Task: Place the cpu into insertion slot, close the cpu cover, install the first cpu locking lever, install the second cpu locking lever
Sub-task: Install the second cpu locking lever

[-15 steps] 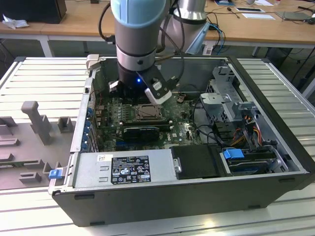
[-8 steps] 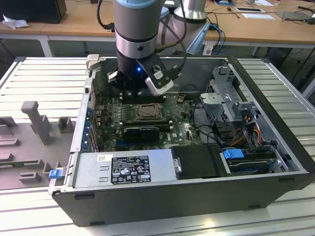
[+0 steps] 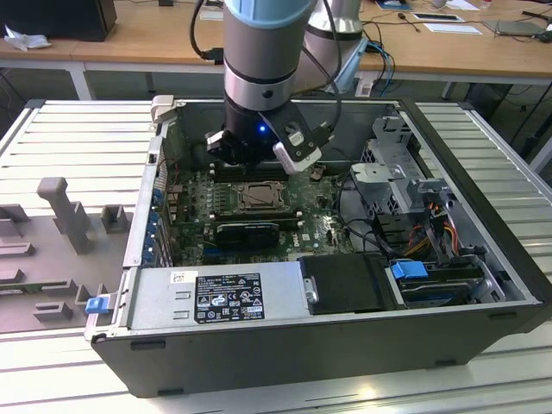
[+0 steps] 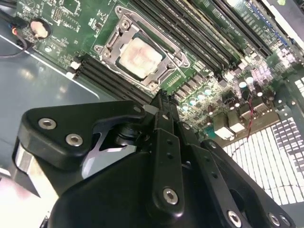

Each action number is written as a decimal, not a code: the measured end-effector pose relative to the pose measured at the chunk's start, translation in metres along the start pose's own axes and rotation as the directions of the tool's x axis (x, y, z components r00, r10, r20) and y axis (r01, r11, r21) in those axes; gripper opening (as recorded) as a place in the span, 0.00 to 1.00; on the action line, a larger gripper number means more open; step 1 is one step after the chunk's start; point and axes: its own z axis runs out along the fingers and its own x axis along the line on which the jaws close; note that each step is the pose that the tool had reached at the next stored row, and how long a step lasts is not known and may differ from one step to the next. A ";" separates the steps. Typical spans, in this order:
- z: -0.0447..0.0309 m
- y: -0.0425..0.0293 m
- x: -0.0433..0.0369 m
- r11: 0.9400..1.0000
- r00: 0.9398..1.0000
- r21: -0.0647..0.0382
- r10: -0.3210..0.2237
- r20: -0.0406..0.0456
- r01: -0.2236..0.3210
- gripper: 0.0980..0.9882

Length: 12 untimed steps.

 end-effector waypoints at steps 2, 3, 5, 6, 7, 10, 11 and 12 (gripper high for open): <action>0.0039 -0.0013 0.0000 1.000 1.000 0.002 0.000 0.000 0.000 0.01; 0.0058 -0.0020 0.0001 1.000 1.000 0.007 0.000 -0.001 0.000 0.01; 0.0085 -0.0029 0.0002 1.000 1.000 0.010 0.000 -0.001 0.000 0.01; 0.0087 -0.0031 0.0003 1.000 1.000 0.010 0.000 -0.001 0.000 0.01; 0.0091 -0.0033 0.0004 1.000 1.000 0.009 0.000 -0.001 0.000 0.01; 0.0153 -0.0058 -0.0020 1.000 1.000 0.008 0.000 -0.001 0.000 0.01; 0.0185 -0.0071 -0.0034 1.000 1.000 0.008 0.000 -0.001 0.000 0.01; 0.0215 -0.0083 -0.0040 1.000 1.000 0.008 0.000 -0.001 0.000 0.01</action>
